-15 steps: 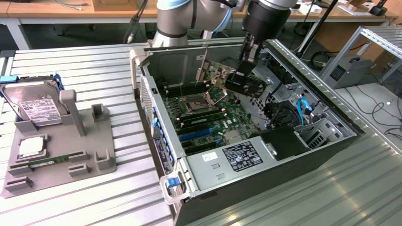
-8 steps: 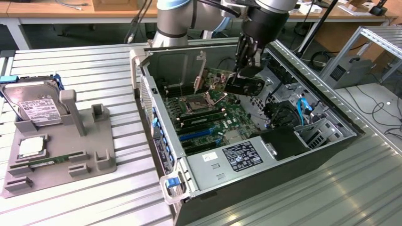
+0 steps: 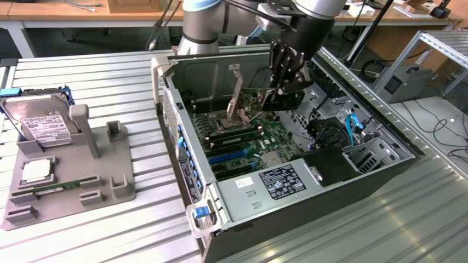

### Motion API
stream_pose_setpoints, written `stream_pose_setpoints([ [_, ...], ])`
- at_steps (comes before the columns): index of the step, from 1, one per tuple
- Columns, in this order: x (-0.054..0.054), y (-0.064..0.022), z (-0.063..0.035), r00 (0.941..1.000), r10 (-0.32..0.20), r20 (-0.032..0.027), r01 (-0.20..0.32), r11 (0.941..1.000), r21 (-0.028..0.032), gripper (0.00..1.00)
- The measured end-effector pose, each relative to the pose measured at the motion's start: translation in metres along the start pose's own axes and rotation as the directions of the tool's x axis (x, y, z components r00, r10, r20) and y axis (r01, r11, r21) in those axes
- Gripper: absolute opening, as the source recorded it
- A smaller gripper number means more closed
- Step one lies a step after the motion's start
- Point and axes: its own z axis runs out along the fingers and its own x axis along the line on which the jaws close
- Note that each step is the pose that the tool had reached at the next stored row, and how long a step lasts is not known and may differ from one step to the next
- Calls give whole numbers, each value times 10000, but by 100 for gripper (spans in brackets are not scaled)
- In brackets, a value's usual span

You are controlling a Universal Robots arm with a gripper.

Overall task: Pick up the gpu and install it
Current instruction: 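Press down on the gpu until it lock into place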

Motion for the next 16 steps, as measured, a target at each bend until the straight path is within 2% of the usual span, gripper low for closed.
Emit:
stream_pose_setpoints([
  [2, 0, -1, 20, 9955, -944, -53, 944, 9955, -14, 27],
  [7, 3, 24, 23, 9949, -1009, -56, 1009, 9949, -14, 27],
  [10, 12, 105, 53, 9946, -1036, -58, 1036, 9946, -15, 27],
  [13, 41, 267, 179, 9941, -1080, -61, 1080, 9942, -16, 27],
  [16, 68, 349, 254, 9941, -1082, -62, 1082, 9941, -16, 27],
])
